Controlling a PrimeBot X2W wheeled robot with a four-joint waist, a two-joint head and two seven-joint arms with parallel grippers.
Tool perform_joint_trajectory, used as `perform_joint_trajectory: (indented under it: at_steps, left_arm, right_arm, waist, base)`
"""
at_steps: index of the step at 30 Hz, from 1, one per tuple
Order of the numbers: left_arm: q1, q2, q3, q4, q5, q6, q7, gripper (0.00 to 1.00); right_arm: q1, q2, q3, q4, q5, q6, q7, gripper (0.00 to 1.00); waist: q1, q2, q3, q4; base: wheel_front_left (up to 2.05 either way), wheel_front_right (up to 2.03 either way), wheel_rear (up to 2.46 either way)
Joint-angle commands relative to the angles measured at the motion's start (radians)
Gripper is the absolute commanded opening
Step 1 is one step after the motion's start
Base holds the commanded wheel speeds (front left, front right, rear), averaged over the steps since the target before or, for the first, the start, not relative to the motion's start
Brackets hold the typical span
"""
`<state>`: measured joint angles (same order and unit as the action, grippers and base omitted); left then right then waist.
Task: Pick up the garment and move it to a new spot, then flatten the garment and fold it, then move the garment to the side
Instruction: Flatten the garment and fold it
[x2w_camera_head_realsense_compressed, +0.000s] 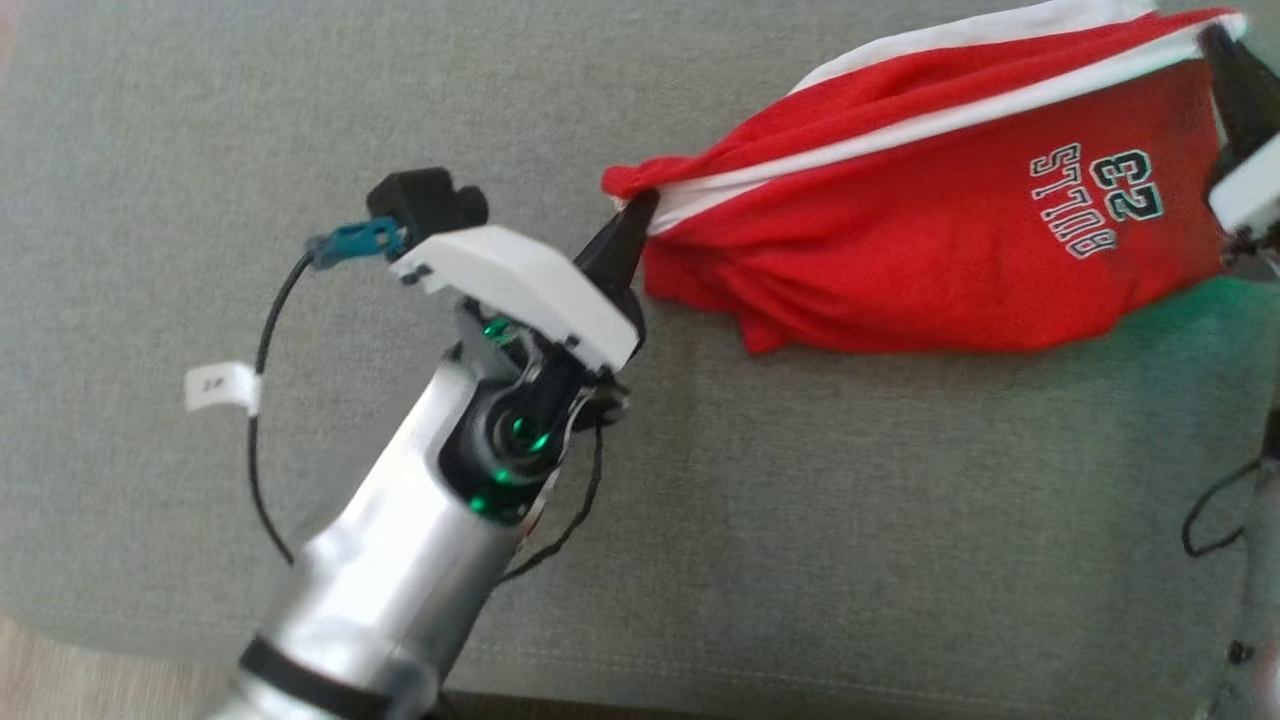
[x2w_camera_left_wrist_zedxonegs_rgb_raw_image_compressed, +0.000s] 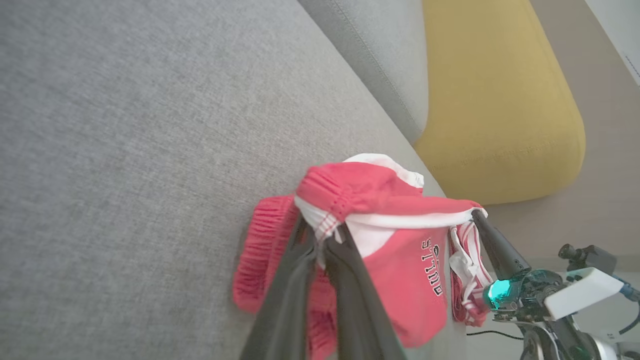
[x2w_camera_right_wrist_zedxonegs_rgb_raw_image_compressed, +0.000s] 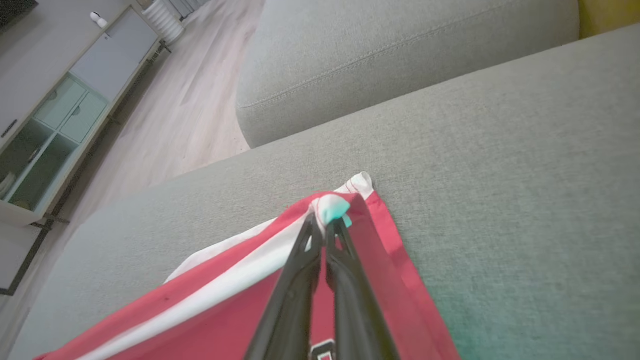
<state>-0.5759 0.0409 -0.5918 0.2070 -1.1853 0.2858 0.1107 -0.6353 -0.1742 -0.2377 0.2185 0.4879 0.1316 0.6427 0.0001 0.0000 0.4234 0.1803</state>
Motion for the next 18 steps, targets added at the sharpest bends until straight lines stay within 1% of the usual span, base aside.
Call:
perform_joint_trajectory:
  at_steps: [1, 4, 8, 9, 10, 11, 12, 13, 15, 18]
  left_arm:
    - [-0.074, 0.010, 0.004, 0.006, -0.031, 0.011, -0.037, 0.00]
    - [-0.137, 0.009, -0.041, 0.069, -0.075, 0.012, -0.087, 0.00]
    - [-0.203, 0.009, -0.096, 0.132, -0.112, 0.010, -0.137, 0.01]
    - [-0.214, 0.009, -0.111, 0.148, -0.122, 0.010, -0.142, 0.15]
    - [-0.225, 0.009, -0.126, 0.164, -0.127, 0.011, -0.147, 0.32]
    - [-0.225, 0.009, -0.126, 0.164, -0.127, 0.011, -0.147, 0.32]
    - [-0.234, 0.009, -0.138, 0.178, -0.131, 0.011, -0.155, 0.94]
    - [-0.241, 0.009, -0.151, 0.190, -0.132, 0.012, -0.163, 1.00]
    - [-0.252, 0.009, -0.171, 0.207, -0.129, 0.010, -0.179, 1.00]
    - [-0.254, 0.019, -0.202, 0.220, -0.092, 0.012, -0.207, 1.00]
  right_arm:
    - [-0.054, -0.019, 0.025, 0.004, -0.011, -0.001, -0.025, 0.00]
    - [-0.098, -0.037, 0.049, 0.074, -0.025, -0.001, -0.063, 0.00]
    - [-0.140, -0.053, 0.077, 0.135, -0.022, -0.001, -0.103, 0.00]
    - [-0.145, -0.058, 0.086, 0.148, -0.020, -0.001, -0.112, 0.00]
    - [-0.150, -0.062, 0.094, 0.160, -0.018, -0.001, -0.121, 0.00]
    - [-0.150, -0.062, 0.094, 0.160, -0.018, -0.001, -0.121, 0.00]
    - [-0.154, -0.065, 0.101, 0.169, -0.016, -0.001, -0.130, 0.58]
    - [-0.156, -0.069, 0.109, 0.180, -0.015, -0.001, -0.132, 1.00]
    - [-0.155, -0.080, 0.129, 0.189, -0.009, -0.001, -0.117, 1.00]
    - [-0.132, -0.129, 0.198, 0.156, -0.020, -0.001, -0.098, 1.00]
  waist:
    - [-0.0001, 0.0000, 0.026, 0.017]
    - [-0.0001, 0.0000, 0.039, 0.020]
    - [-0.0001, 0.0000, 0.052, 0.026]
    - [-0.0001, 0.0000, 0.052, 0.028]
    - [-0.0001, 0.0000, 0.053, 0.030]
    - [-0.0001, 0.0000, 0.053, 0.030]
    - [-0.0001, 0.0000, 0.053, 0.030]
    - [-0.0001, 0.0000, 0.055, 0.030]
    - [-0.0001, 0.0000, 0.060, 0.029]
    - [-0.0001, 0.0000, 0.060, 0.019]
  base:
    - [0.00, 0.00, 0.00]
    - [0.00, 0.00, 0.00]
    - [0.00, 0.00, 0.00]
    - [0.00, 0.00, 0.00]
    - [0.00, 0.00, 0.00]
    - [0.00, 0.00, 0.00]
    - [0.00, 0.00, 0.00]
    - [0.00, 0.00, 0.00]
    - [0.00, 0.00, 0.00]
    - [0.00, 0.00, 0.00]
